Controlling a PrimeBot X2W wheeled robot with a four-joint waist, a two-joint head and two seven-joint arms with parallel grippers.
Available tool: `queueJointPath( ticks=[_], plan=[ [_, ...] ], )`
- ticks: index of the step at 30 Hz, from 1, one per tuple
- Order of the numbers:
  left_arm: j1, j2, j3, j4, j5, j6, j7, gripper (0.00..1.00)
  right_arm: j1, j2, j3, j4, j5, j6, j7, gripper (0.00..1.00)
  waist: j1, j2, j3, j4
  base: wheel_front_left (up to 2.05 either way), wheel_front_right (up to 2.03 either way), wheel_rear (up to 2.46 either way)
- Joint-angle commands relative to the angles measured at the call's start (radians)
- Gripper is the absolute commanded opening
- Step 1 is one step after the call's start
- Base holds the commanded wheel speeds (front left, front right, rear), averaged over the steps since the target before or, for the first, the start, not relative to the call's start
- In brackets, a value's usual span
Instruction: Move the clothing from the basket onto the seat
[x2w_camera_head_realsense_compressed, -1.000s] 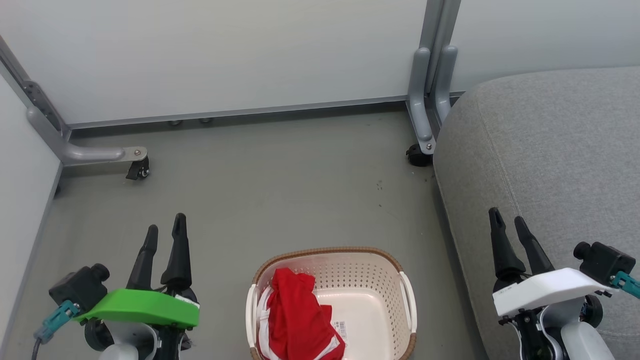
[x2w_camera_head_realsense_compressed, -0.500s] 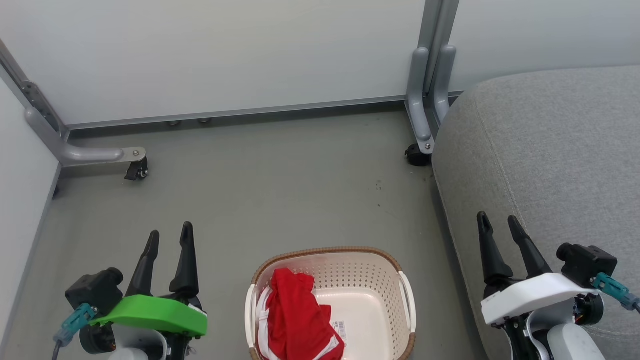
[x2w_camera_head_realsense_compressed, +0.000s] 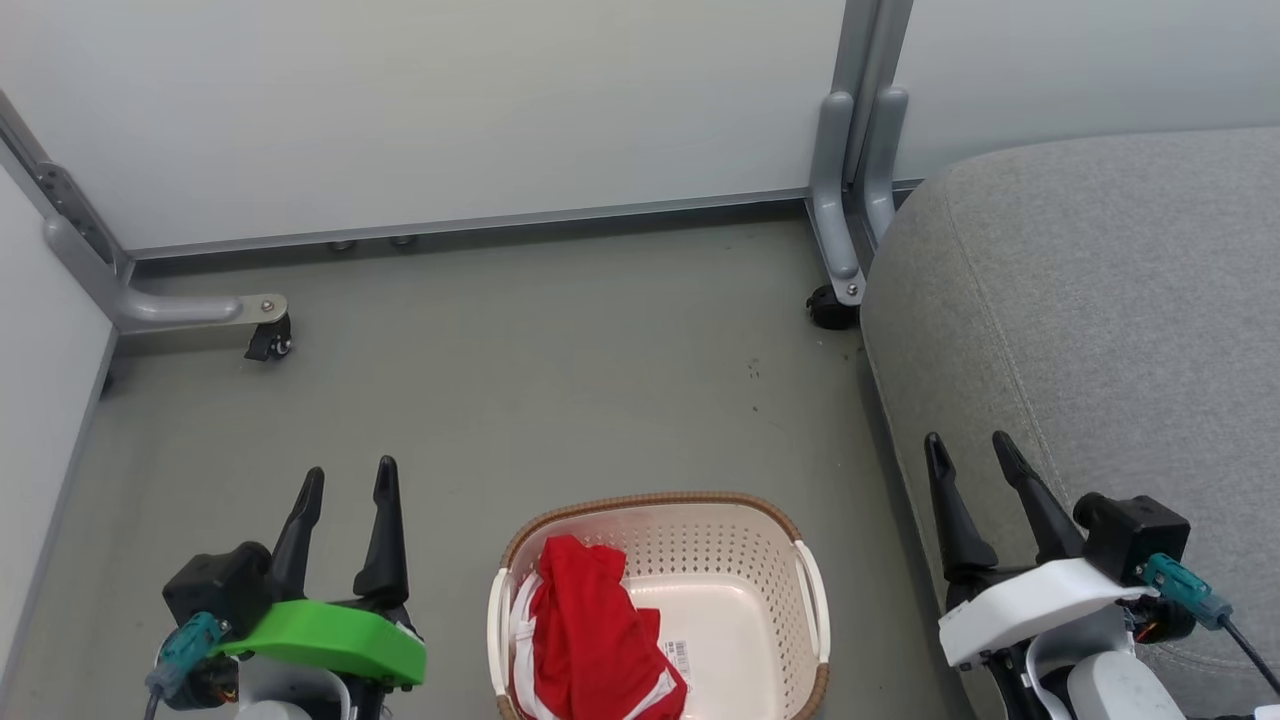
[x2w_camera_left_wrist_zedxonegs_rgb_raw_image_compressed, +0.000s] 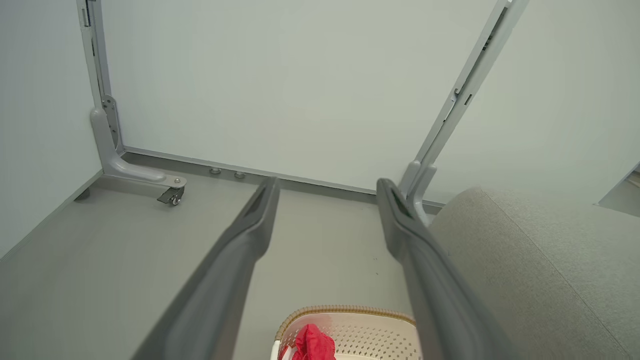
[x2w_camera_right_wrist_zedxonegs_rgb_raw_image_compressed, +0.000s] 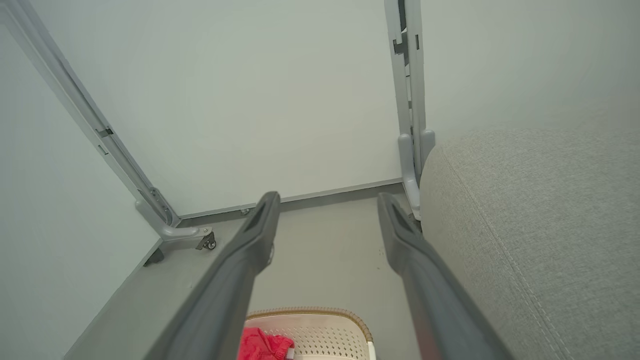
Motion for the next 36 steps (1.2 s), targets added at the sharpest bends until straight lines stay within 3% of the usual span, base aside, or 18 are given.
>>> queueJointPath(
  ticks=[1, 24, 36],
  plan=[
    [0.003, 0.003, 0.002, -0.001, 0.03, 0.003, -0.008, 1.0, 0.007, -0.006, 0.005, -0.002, -0.027, 0.002, -0.01, 1.0, 0.0, 0.0, 0.0, 0.0, 0.0, 0.0, 0.0],
    [0.017, -0.002, 0.004, 0.029, 0.209, 0.009, -0.058, 1.0, 0.014, 0.003, 0.028, 0.017, -0.197, 0.002, -0.056, 1.0, 0.0, 0.0, -0.004, -0.008, 0.0, 0.0, 0.0],
    [0.017, -0.002, 0.0, 0.057, 0.238, 0.016, -0.081, 1.0, 0.019, 0.011, 0.036, 0.019, -0.257, 0.002, -0.077, 1.0, 0.0, 0.0, -0.002, -0.015, 0.0, 0.0, 0.0]
  ],
)
